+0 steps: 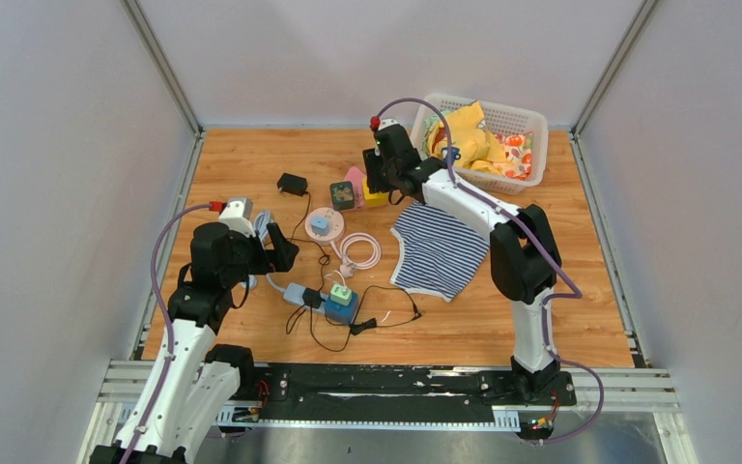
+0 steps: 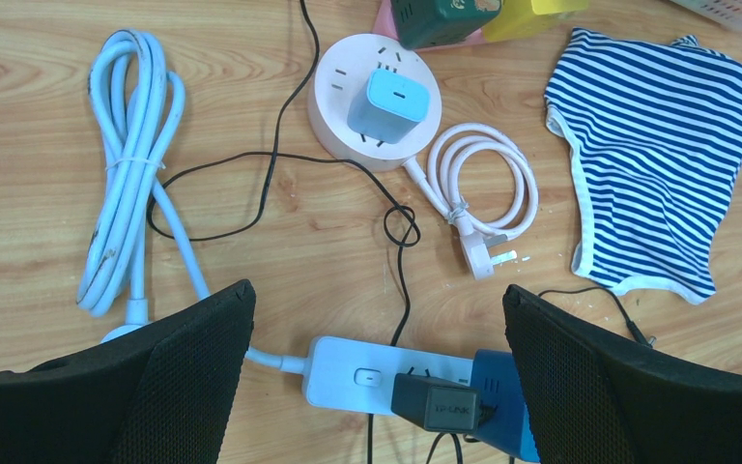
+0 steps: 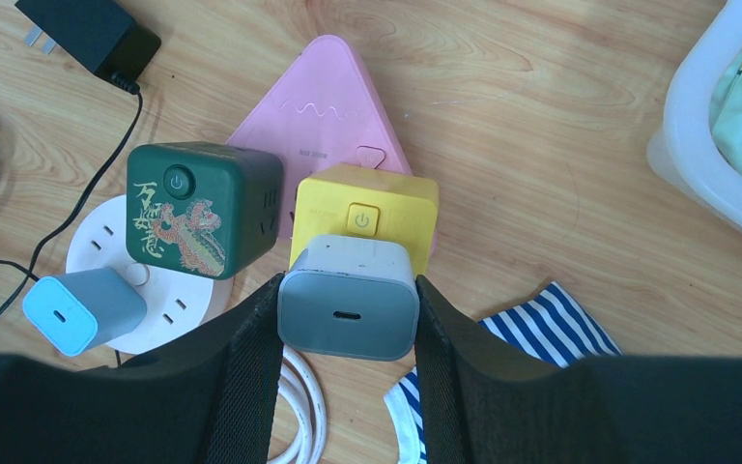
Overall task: Insert the plug
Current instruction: Insert the plug into the socket.
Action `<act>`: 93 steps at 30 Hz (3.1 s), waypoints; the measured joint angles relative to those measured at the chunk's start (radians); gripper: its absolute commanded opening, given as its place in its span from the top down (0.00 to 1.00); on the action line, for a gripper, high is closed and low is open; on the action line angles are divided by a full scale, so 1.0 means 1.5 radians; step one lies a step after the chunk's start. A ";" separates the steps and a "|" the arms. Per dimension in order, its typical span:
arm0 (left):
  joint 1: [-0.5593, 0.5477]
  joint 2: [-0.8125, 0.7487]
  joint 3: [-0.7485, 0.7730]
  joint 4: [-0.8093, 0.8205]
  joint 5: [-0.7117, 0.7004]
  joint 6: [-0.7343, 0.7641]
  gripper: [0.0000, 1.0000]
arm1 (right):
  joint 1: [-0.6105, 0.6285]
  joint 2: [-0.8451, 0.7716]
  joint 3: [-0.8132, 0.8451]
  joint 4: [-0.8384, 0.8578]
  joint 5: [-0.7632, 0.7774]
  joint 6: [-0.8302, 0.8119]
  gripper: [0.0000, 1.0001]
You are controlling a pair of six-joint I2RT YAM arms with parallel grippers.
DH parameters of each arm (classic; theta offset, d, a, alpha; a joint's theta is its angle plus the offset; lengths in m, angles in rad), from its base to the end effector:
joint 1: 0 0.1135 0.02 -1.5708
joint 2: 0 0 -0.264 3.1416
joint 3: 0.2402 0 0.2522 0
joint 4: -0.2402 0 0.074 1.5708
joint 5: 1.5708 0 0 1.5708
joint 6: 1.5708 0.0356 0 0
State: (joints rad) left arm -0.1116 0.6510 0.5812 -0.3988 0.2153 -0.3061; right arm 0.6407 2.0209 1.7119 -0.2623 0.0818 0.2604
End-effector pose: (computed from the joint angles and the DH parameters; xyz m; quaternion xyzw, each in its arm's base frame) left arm 0.1538 -0.0249 0.2671 -0.0262 0.8485 -0.1975 0.4903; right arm 0.3854 0.2837 0.2747 -0.1465 0.8649 0.1762 0.4467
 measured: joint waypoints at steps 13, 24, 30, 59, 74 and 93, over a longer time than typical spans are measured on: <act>0.000 -0.001 0.000 0.000 0.000 0.000 0.00 | 0.008 0.004 -0.003 0.001 0.023 -0.007 1.00; 0.000 -0.001 0.000 0.000 0.000 0.000 0.01 | 0.008 0.032 0.042 -0.027 0.028 -0.013 1.00; 0.000 -0.001 0.000 0.000 0.000 0.000 0.01 | 0.013 0.034 0.042 -0.027 0.037 -0.015 1.00; 0.000 0.005 0.000 0.000 0.000 0.002 0.01 | 0.031 0.046 0.044 -0.041 0.076 -0.029 0.87; 0.000 0.005 0.000 0.000 -0.001 0.002 0.01 | 0.031 0.035 0.110 -0.158 0.047 -0.024 0.20; 0.000 0.125 0.027 0.004 -0.111 -0.014 0.08 | 0.031 -0.300 -0.164 -0.151 -0.024 -0.034 0.00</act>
State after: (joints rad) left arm -0.1116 0.8383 0.6224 -0.3927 0.0483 -0.3275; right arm 0.6868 1.5703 1.4662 -0.4892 0.0460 0.2089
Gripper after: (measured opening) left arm 0.940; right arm 0.996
